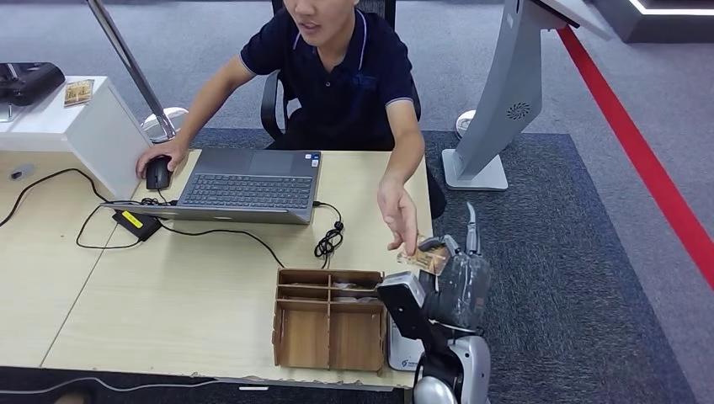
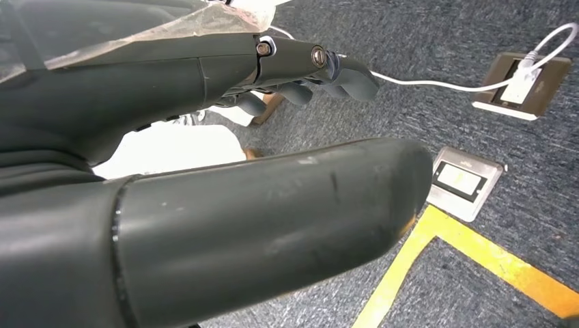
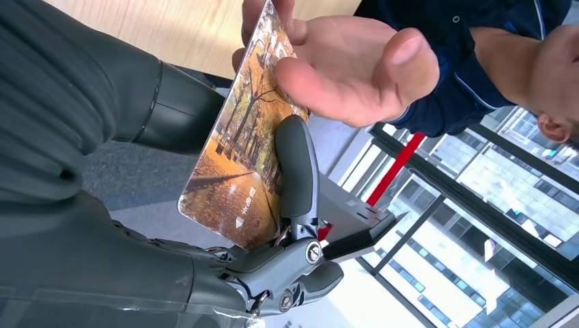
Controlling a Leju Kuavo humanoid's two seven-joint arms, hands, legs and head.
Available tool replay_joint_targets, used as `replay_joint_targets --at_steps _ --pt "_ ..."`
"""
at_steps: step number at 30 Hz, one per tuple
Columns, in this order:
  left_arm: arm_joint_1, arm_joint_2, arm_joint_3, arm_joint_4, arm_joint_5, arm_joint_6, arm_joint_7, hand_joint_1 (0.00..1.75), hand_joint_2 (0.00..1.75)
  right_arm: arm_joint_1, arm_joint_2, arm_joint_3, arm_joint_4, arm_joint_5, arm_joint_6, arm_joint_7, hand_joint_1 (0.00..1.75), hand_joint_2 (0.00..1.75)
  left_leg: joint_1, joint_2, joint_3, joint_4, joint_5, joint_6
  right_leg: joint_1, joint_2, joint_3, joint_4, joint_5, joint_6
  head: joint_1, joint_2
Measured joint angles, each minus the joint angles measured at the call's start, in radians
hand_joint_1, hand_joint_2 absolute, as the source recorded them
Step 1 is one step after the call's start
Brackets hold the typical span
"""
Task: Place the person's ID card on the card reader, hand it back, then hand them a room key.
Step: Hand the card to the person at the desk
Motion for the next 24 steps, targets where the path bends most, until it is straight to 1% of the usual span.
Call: replay_joint_targets --at_steps 6,7,10,11,19,24 --pt "0.000 0.000 0.000 0.000 -0.004 0.000 0.000 0.00 0.00 -0.004 0.010 0.000 0.000 -0.001 0.000 -0.009 1.75 1.75 0.000 0.000 0.000 0.000 0.000 0.000 0.000 0.000 0.000 0.000 0.000 0.000 0.000 0.000" --pt "0.000 0.000 0.000 0.000 -0.005 0.000 0.000 0.00 0.00 -0.004 0.010 0.000 0.000 -0.001 0.000 -0.009 1.43 1.75 0.000 0.000 0.000 0.000 0.000 0.000 0.000 0.000 0.000 0.000 0.000 0.000 0.000 0.000" --pt "0.000 0.000 0.000 0.000 -0.006 0.000 0.000 0.00 0.00 -0.004 0.011 0.000 0.000 -0.001 0.000 -0.015 0.12 1.75 0.000 0.000 0.000 0.000 0.000 0.000 0.000 0.000 0.000 0.000 0.000 0.000 0.000 0.000" --pt "0.000 0.000 0.000 0.000 -0.007 0.000 0.000 0.00 0.00 -0.004 0.012 -0.001 0.000 -0.001 0.000 -0.019 0.00 1.75 0.000 0.000 0.000 0.000 0.000 0.000 0.000 0.000 0.000 0.000 0.000 0.000 0.000 0.000" --pt "0.000 0.000 0.000 0.000 -0.008 -0.001 0.000 0.00 0.00 -0.001 0.020 -0.003 0.000 -0.008 0.000 -0.028 0.00 1.75 0.000 0.000 0.000 0.000 0.000 0.000 0.000 0.000 0.000 0.000 0.000 0.000 0.000 0.000" --pt "0.000 0.000 0.000 0.000 -0.007 -0.003 0.000 0.00 0.00 0.003 0.017 -0.001 0.000 -0.063 0.000 0.007 0.00 1.75 0.000 0.000 0.000 0.000 0.000 0.000 0.000 0.000 0.000 0.000 0.000 0.000 0.000 0.000"
